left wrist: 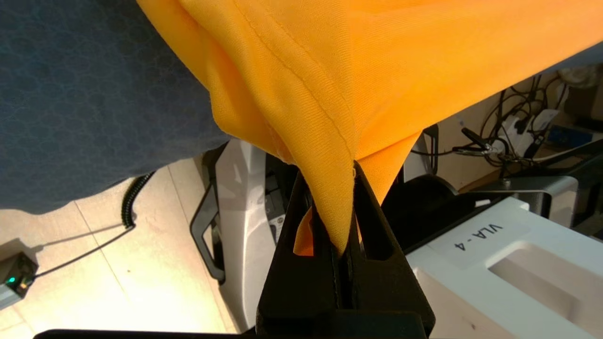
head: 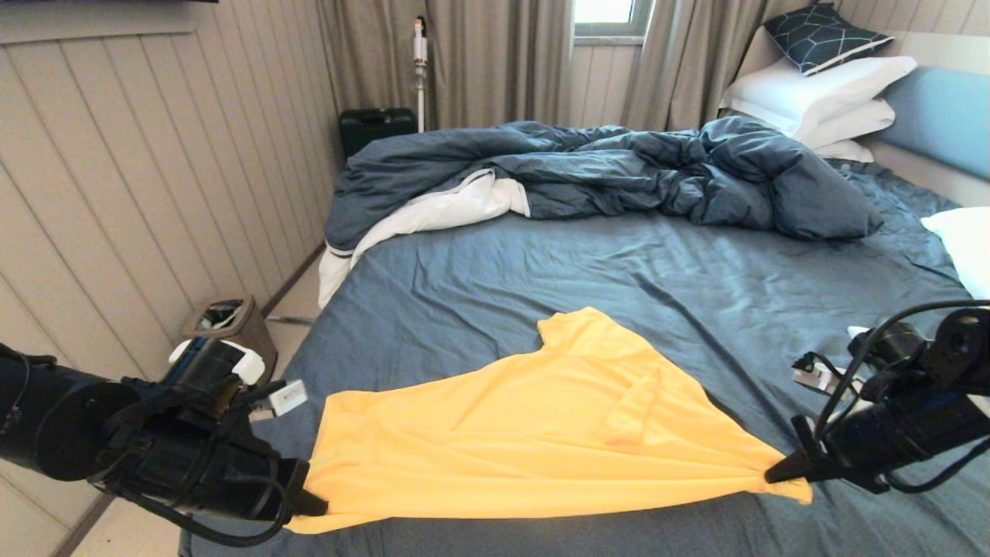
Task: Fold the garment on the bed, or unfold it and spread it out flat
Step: Fold the yellow T-shirt
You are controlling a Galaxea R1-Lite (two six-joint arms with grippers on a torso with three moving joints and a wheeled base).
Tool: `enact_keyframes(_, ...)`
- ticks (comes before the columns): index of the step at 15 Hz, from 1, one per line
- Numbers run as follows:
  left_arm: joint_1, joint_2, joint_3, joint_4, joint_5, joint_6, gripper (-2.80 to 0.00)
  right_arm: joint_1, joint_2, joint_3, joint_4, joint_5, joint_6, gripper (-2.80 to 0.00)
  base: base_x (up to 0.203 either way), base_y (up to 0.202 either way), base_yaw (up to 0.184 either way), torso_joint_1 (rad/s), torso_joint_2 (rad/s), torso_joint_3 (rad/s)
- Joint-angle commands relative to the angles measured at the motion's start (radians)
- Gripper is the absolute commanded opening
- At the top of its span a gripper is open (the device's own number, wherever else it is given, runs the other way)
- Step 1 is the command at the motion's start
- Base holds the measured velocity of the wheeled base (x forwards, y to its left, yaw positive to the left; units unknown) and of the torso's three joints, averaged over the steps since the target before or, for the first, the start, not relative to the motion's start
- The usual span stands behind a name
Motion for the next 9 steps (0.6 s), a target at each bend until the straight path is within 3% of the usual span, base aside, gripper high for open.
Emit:
enact_keyframes(1,0.0,0.009,0.044,-0.031,-0.001,-0.001,0.0,0.0,0.002,0.005,0.001,0.003,-0.004,-2.8,0.0,0.0,0.0,0.0,0.0,0.0)
enact_keyframes(2,0.0,0.005,0.06,-0.054,0.001,0.0,0.0,0.0,0.002,0.008,0.001,0.003,-0.009,0.0,0.0,0.0,0.0,0.0,0.0,0.0)
enact_keyframes(9,0.003,-0.089,0.063,-0.051,0.006,-0.001,0.0,-0.041,-0.064,0.003,0.002,0.004,-0.022,0.0,0.0,0.0,0.0,0.0,0.0,0.0)
